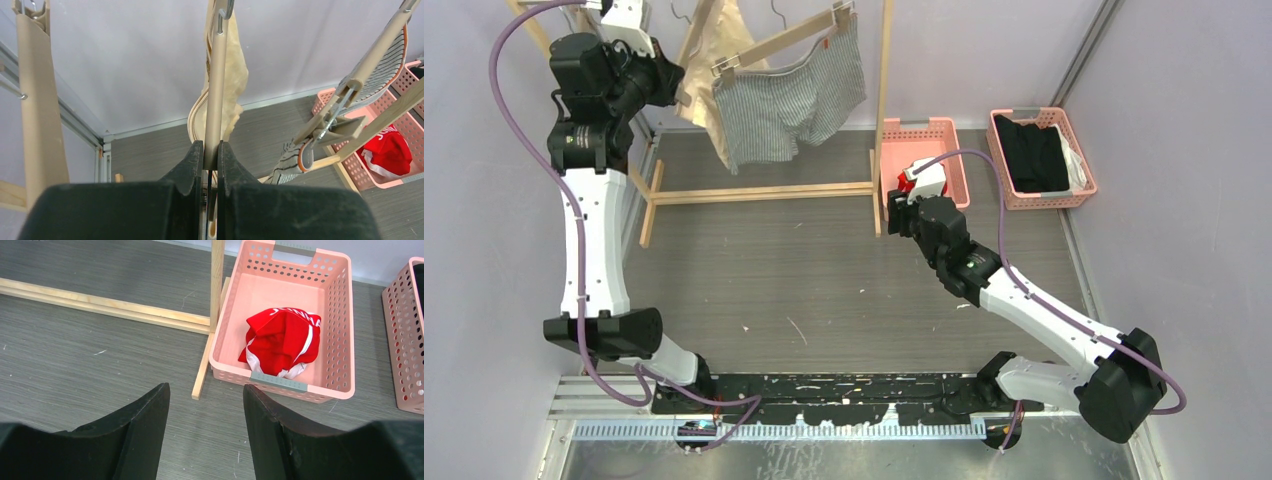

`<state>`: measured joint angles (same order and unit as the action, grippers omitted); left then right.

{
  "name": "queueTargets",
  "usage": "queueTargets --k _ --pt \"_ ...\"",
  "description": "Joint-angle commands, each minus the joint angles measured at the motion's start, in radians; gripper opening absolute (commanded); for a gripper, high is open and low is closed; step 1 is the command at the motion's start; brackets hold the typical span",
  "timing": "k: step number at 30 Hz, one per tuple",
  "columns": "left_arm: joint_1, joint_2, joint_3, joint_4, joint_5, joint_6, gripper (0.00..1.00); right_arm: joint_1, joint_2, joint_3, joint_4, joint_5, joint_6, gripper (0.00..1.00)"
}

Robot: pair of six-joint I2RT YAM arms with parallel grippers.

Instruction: Remove the underwear clipped to the hanger

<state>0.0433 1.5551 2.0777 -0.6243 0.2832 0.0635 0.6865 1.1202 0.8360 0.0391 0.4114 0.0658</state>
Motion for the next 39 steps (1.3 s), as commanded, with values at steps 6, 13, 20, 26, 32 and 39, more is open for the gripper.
queueTargets --k 6,13,20,26,32,39 --pt "0.000 -0.111 -0.025 0.119 -0.033 0.033 0.00 0.006 -0.025 -0.001 0.065 0.007 0.012 0.61" --pt "0.000 -0.162 -0.072 0.039 -0.077 0.080 0.00 0.006 -0.032 -0.008 0.065 0.005 0.016 0.62" --pt "0.000 -0.322 -0.214 -0.157 -0.167 0.130 0.00 0.006 -0.039 -0.011 0.089 0.007 0.013 0.62" --pt "-0.001 -0.536 -0.414 -0.239 -0.164 0.087 0.00 0.005 -0.032 -0.010 0.103 -0.013 0.021 0.63" --pt "0.000 -0.711 -0.565 -0.419 -0.159 0.041 0.00 0.004 -0.008 0.018 0.090 -0.047 0.001 0.67" --pt "-0.001 -0.805 -0.687 -0.556 0.053 -0.056 0.00 -0.013 0.055 0.139 0.037 -0.132 -0.016 0.77"
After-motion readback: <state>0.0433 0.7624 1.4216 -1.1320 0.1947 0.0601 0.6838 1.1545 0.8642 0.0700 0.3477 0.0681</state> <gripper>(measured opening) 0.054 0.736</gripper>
